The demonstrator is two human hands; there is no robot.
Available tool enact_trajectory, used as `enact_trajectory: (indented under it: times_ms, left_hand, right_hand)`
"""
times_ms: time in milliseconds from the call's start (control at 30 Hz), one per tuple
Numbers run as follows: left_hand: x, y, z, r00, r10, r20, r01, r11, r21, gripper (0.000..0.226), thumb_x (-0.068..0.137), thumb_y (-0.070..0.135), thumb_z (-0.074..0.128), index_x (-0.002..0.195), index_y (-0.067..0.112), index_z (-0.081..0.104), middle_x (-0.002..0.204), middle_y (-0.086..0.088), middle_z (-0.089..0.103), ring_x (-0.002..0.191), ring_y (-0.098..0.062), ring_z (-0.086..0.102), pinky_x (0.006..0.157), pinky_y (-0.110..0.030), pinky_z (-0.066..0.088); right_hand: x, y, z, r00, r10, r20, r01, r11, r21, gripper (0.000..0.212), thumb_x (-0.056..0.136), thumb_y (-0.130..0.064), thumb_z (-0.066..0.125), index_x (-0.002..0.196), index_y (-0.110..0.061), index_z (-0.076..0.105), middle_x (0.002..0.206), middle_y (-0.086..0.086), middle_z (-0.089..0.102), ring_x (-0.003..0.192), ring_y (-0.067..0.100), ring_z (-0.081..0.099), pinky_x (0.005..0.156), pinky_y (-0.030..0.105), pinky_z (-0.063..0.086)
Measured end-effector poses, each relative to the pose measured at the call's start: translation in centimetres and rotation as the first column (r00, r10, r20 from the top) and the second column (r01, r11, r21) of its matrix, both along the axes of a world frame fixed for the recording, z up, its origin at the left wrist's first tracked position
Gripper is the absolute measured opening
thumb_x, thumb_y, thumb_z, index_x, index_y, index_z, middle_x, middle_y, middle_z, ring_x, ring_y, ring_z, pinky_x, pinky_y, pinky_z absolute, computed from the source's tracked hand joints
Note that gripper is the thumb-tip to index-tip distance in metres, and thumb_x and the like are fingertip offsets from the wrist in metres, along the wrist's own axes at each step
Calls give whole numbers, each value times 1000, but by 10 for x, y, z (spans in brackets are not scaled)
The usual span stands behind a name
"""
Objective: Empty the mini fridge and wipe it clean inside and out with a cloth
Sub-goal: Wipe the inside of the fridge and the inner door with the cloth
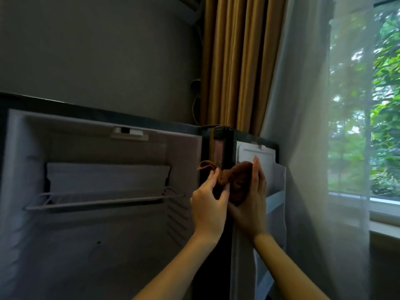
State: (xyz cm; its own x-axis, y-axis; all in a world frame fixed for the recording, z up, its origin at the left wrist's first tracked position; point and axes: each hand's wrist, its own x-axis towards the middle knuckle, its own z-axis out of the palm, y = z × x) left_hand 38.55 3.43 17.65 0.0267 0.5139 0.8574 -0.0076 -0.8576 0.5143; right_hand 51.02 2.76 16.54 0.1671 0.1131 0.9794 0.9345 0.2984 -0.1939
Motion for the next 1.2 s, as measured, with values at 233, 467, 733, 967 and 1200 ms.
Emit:
enact_trajectory:
  times_ms: [233,467,733,967,1200]
  left_hand:
    - [-13,4,11,980,-68,189,86,992,-87,29,91,9,62,119,16,67,104,12,68,104,-1,61,92,-9,45]
    - [-14,15,36,943,-72,326,93,994,-51,52,97,7,53,145,20,40,119,24,54,118,7,50,104,-17,40]
    - [10,25,46,978,164,132,-191,954,230,48,98,4,49,141,25,45,158,-5,20,119,20,15,99,5,21]
    - [27,39,11,970,200,-137,-122,893,434,67,97,42,40,155,22,11,161,1,-16,149,-25,10,113,-37,34]
    - [50,40,62,900,388,-197,-255,836,486,71,98,40,27,153,4,2,158,-22,-13,146,-41,-9,117,-56,17]
  right_hand:
    - [9,6,1,998,51,44,-51,999,-12,100,76,-55,62,153,-14,13,160,1,16,148,18,12,114,19,17]
    - [12,21,3,998,-10,61,7,998,64,54,97,-31,40,145,-7,38,153,3,28,146,20,17,116,13,8]
    - [13,22,4,996,6,91,-16,994,112,46,99,-18,42,144,-9,40,151,4,32,145,21,20,116,14,14]
    - [10,19,4,997,10,80,-14,999,51,57,93,-35,48,142,-7,43,150,12,35,143,27,20,111,4,7]
    - [13,22,4,998,15,61,-22,993,112,50,92,-13,53,141,-7,44,149,14,38,141,30,26,109,3,14]
